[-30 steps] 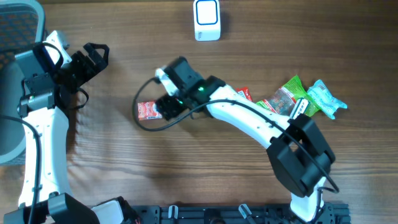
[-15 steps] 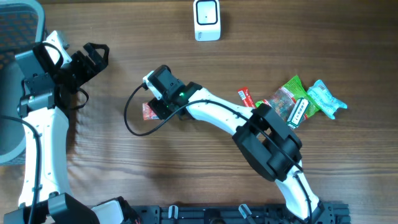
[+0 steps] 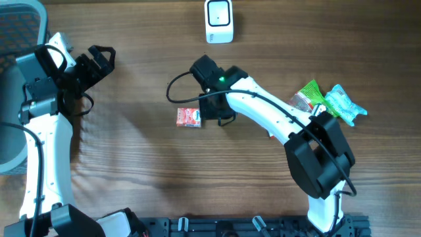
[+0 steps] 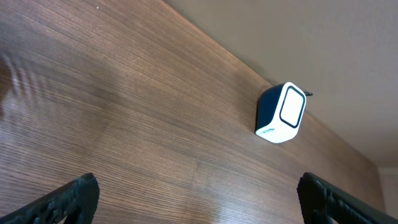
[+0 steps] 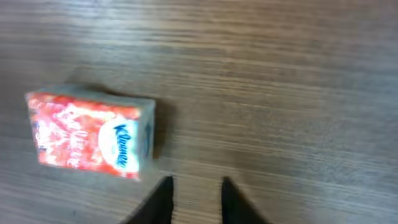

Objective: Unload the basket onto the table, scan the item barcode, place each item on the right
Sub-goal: 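Reach the right gripper to the red snack box and grasp it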

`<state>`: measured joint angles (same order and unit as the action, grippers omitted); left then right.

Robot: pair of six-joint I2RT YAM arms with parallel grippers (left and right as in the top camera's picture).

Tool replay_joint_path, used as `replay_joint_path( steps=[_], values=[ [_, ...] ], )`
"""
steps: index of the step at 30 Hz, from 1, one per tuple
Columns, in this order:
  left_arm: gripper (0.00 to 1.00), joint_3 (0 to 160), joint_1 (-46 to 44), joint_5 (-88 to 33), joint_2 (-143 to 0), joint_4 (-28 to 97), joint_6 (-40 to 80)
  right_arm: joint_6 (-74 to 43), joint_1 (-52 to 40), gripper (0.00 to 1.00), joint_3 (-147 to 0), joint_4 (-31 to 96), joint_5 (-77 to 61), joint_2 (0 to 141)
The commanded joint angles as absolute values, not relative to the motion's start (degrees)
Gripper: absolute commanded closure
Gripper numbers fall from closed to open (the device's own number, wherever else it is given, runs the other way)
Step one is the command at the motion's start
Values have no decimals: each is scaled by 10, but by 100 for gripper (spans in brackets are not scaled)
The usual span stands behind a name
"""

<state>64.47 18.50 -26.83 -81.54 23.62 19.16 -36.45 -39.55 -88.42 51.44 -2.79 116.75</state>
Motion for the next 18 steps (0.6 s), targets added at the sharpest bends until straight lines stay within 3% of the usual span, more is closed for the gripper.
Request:
replay_joint_path(
  steps=[1, 3, 11, 13, 16, 17, 18],
  values=[
    [0, 646, 187, -269, -815, 235, 182, -476, -397, 87, -819, 452, -35, 1158],
    [0, 646, 187, -269, -815, 235, 182, -526, -403, 89, -779, 395, -58, 1158],
    [0, 646, 187, -269, -815, 235, 182, -510, -507, 89, -766, 300, -119, 1158],
    [0, 646, 187, -269, -815, 235, 182, -462, -537, 85, -766, 299, -119, 1158],
    [0, 646, 187, -269, -815, 235, 182, -289, -536, 87, -774, 319, -142, 1143],
    [0, 646, 187, -269, -815, 235, 182, -241, -524, 82, -783, 322, -159, 1125],
    [0, 646, 187, -269, -815, 235, 182, -198, -513, 66, -790, 322, -173, 1108]
  ],
)
